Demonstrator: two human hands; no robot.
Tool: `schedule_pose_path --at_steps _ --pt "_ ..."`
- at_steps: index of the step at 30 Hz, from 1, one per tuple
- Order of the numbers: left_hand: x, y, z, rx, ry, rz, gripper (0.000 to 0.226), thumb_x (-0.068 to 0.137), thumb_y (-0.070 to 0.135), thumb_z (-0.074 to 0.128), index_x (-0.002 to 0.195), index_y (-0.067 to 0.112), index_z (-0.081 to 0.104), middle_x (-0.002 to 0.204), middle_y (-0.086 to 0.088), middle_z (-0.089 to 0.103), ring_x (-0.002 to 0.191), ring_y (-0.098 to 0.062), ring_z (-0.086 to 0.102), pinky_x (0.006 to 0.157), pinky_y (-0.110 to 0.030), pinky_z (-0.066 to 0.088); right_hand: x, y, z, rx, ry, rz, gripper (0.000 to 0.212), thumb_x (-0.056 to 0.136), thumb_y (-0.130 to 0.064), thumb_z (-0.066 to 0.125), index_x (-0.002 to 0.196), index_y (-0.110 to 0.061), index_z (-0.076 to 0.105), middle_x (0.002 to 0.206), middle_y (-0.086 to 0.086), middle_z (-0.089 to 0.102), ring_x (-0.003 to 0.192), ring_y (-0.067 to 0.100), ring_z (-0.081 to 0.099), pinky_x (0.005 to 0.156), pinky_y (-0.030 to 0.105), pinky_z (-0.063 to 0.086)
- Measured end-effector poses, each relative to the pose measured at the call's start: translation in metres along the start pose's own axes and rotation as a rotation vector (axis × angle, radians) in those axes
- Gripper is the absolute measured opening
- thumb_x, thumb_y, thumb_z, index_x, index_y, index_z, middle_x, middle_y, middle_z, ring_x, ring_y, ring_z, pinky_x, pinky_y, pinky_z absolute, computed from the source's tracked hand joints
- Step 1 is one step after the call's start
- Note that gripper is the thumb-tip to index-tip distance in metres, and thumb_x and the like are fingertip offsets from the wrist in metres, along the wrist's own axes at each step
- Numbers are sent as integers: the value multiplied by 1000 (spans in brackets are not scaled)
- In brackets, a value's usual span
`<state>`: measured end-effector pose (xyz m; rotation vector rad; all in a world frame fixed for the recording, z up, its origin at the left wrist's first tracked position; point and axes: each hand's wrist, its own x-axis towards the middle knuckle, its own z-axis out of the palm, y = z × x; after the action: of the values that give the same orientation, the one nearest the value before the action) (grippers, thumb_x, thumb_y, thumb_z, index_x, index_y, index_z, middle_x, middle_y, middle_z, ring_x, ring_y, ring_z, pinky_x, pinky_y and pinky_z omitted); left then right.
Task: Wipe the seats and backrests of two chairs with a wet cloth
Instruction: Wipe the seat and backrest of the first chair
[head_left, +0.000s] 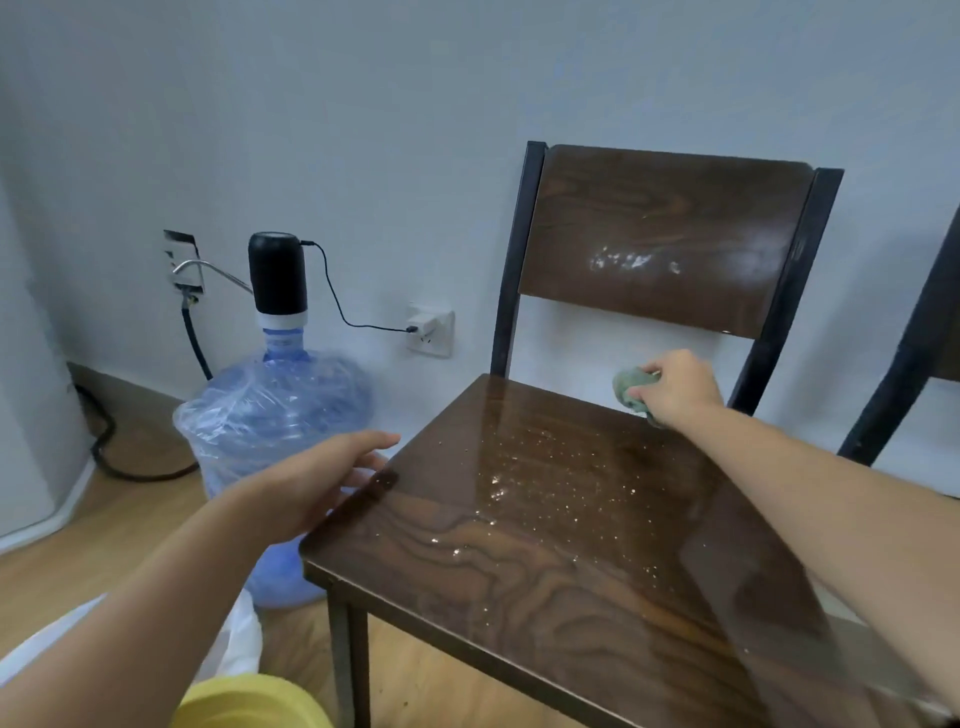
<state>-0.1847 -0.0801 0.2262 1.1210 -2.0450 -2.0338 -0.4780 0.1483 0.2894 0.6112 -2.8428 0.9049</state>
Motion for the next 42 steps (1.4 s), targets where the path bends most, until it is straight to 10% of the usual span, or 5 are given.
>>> schedule_pose_path --at_steps 15,21,25,36,42 --pt "-20 -47 -17 -230 2 159 45 84 42 64 115 12 76 126 -27 66 103 -39 63 91 -52 48 -130 -6 7 -32 -281 -564 29 93 -22 70 118 -37 77 107 -18 75 107 9 63 96 33 49" --pt "-33 -54 -2 -319 22 200 41 85 32 63 117 10 76 110 -15 66 81 -25 64 58 -28 53 -225 -10 -24 150 -520 -665 32 89 -17 76 113 -39 79 94 -17 74 93 -1 67 79 10 46" --pt "-37 -55 2 -324 35 215 38 87 29 61 116 10 77 115 -19 71 80 -20 69 61 -26 54 -242 -5 -50 321 -758 -575 34 87 -4 77 104 -32 83 100 -8 79 90 5 74 81 21 57" --pt "-28 -65 -7 -320 83 216 53 79 35 71 119 0 71 107 -20 67 94 -31 59 85 -41 45 -4 7 12 70 -45 -188 28 90 -8 72 116 -17 76 117 14 73 89 24 61 53 19 40" --pt "-22 -71 -10 -310 15 257 49 81 40 67 103 -2 74 103 -15 53 89 -33 42 70 -35 37 10 -13 60 88 -53 -263 25 92 -13 73 117 -10 77 115 11 76 101 20 62 85 25 44"
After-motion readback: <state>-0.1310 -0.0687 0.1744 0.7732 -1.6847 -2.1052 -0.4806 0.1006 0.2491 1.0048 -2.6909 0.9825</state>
